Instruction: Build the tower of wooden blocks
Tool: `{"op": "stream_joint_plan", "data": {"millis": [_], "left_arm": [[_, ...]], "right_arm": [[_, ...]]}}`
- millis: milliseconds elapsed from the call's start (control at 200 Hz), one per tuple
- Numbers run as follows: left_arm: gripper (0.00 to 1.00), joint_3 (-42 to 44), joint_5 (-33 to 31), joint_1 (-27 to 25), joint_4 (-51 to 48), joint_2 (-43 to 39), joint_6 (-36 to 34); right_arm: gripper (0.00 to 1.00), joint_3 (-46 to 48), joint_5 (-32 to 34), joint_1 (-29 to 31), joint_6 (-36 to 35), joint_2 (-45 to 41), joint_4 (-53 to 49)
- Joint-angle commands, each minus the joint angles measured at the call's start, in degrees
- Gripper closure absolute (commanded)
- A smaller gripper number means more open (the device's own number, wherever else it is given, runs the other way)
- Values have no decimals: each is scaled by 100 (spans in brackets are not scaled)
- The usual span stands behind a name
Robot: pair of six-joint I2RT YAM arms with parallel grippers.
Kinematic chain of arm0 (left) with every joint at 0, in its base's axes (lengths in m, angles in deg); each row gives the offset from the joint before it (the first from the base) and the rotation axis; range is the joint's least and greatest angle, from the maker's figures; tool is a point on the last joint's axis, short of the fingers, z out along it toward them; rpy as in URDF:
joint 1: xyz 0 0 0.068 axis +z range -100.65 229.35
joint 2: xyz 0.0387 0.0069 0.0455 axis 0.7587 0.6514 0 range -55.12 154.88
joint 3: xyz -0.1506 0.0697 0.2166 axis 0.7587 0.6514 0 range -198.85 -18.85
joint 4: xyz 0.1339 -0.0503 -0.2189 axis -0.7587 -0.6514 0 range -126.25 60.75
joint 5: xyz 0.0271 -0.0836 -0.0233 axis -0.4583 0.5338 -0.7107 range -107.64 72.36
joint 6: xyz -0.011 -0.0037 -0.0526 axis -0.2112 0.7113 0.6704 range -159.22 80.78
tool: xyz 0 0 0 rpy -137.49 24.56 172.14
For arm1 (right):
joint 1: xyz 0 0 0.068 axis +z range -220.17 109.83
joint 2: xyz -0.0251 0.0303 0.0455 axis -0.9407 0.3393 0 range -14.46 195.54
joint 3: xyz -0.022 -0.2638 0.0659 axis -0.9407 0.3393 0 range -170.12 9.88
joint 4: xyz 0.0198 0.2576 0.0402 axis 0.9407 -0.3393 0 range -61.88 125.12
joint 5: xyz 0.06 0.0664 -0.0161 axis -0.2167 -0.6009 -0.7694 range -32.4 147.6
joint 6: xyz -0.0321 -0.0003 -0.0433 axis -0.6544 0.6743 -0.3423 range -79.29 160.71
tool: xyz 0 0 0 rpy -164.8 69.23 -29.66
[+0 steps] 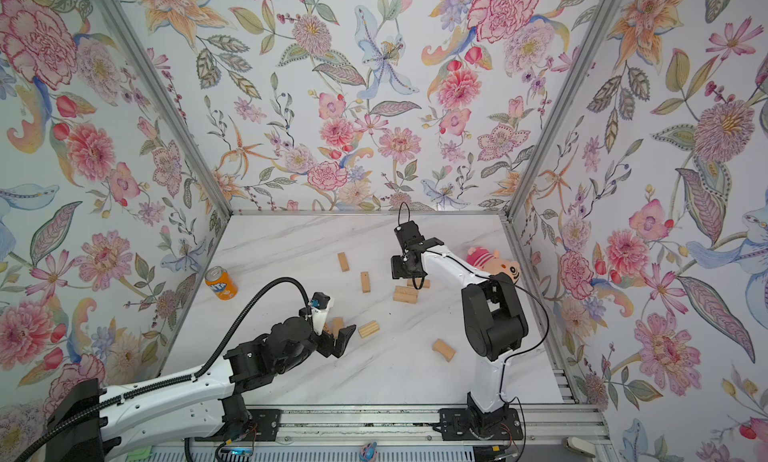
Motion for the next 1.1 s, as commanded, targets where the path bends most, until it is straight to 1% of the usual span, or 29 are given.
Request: {"op": "stream_joint_plan", "data": {"millis": [0,200,450,696,926,1096], "left_arm": [[1,-223,247,-109,313,356,89],[1,-568,267,-200,333,852,-10],[1,-660,238,-210,294,970,-26],[1,-605,107,-213,177,847,-64],[1,-474,36,-208,123,604,-60],[1,-364,-40,-212,111,438,-64]], "right_arm": [[38,277,199,-288,-74,-143,-220],[40,691,64,-723,-114,-169,-106],[43,991,-302,-1001,-88,-116,149],[42,1118,-911,-1012,-34,18,456],[41,1026,-971,-933,73,145,503],[41,903,-963,-683,151,281,503]]}}
